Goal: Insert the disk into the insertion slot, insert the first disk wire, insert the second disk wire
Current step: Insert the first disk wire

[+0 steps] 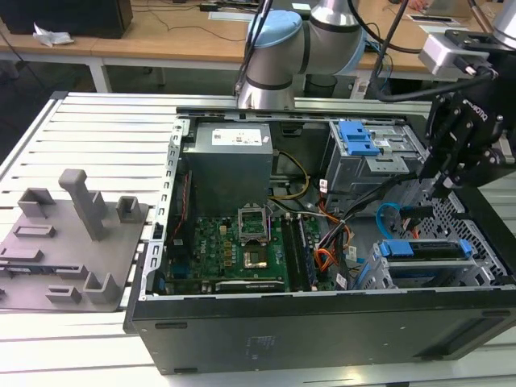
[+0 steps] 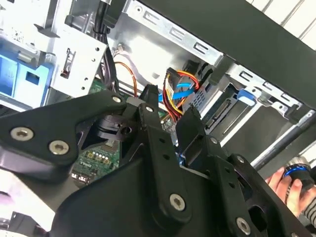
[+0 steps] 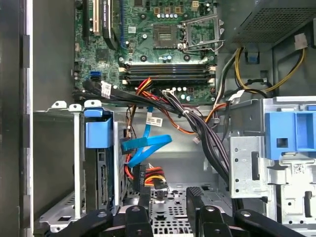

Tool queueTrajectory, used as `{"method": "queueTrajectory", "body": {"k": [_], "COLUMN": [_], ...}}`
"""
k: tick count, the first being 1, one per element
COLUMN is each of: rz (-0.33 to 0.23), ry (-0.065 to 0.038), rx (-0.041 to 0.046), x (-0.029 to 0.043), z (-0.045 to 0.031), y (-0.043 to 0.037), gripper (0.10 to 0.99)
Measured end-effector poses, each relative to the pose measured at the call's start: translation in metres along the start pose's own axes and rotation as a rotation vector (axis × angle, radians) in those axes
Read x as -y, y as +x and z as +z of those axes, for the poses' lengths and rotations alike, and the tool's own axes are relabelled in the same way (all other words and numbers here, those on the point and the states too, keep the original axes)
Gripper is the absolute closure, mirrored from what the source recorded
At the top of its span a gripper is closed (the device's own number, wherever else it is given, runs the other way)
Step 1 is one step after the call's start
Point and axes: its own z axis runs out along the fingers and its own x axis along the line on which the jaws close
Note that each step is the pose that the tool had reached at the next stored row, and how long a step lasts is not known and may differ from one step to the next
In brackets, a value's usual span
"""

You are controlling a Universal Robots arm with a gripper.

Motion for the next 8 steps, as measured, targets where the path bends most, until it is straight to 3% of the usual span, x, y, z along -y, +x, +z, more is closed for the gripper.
{"method": "queueTrajectory", "body": {"k": [3, 8], "rz": [0.000, 0.001], "ry": [0.000, 0.004], "rx": [-0.0017, -0.0110], "x": [0.0003, -0.0040], "z": [0.0050, 0.0056], "y": [-0.0001, 0.0019], "gripper": [0.667, 0.667]}}
